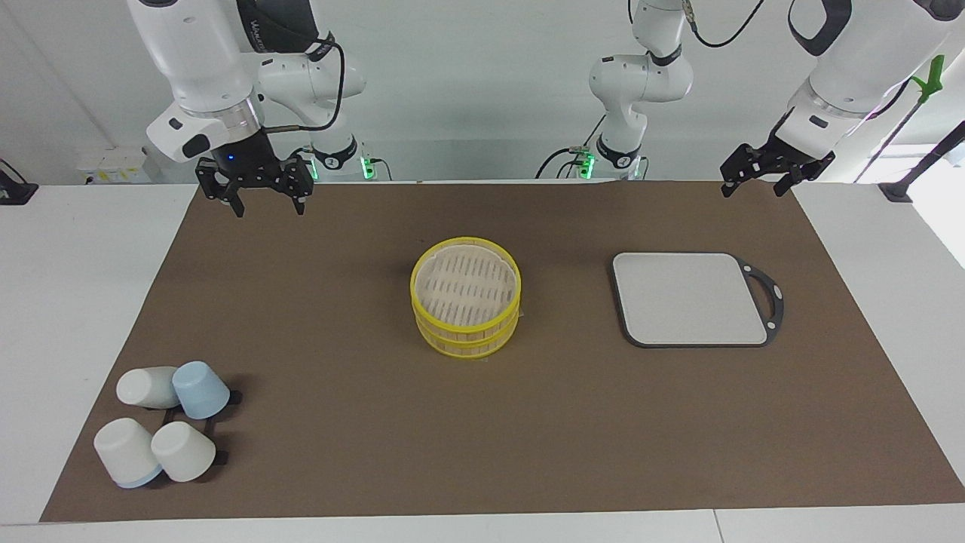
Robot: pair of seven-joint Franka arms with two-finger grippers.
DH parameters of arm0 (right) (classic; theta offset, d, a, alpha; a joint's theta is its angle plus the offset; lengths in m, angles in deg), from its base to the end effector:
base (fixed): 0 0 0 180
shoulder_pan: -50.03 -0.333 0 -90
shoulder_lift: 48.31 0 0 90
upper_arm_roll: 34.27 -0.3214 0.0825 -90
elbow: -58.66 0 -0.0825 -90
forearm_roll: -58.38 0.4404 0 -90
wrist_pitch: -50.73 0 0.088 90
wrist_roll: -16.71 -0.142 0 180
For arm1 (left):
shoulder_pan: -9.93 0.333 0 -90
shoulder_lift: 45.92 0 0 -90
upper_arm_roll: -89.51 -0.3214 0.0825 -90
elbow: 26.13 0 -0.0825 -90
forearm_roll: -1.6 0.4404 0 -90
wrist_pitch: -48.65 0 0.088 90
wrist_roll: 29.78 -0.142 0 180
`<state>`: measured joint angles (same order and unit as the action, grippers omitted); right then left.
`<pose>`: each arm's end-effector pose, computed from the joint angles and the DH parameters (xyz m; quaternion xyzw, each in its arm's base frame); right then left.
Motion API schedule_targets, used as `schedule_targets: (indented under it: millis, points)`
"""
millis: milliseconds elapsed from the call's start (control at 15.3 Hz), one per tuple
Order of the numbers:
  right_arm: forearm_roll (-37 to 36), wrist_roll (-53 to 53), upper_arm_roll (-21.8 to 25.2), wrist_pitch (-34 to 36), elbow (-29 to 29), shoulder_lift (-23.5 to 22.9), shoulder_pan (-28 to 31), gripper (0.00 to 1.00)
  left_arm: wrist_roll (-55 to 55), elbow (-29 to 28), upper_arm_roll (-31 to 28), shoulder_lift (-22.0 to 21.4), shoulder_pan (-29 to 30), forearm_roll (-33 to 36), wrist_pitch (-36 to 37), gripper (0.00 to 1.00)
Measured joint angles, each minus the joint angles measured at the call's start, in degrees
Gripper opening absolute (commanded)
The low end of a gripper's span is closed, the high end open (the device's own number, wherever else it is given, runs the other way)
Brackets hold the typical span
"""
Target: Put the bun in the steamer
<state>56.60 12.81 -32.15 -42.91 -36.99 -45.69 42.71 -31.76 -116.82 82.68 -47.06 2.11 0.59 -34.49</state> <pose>0.5993 0.0499 0.5759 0.9998 0.0123 0.0065 0.0142 0.5873 -0.0122 0.5909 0.9980 -0.0265 -0.0559 0.0105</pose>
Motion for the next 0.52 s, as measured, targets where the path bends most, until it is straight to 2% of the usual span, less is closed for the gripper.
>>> schedule_targets:
  millis: [522]
  points:
    - [0.1, 0.1, 0.0, 0.5, 0.3, -0.1, 1.2, 1.00, 0.0, 0.0, 0.0, 0.1, 0.0, 0.0, 0.0, 1.00]
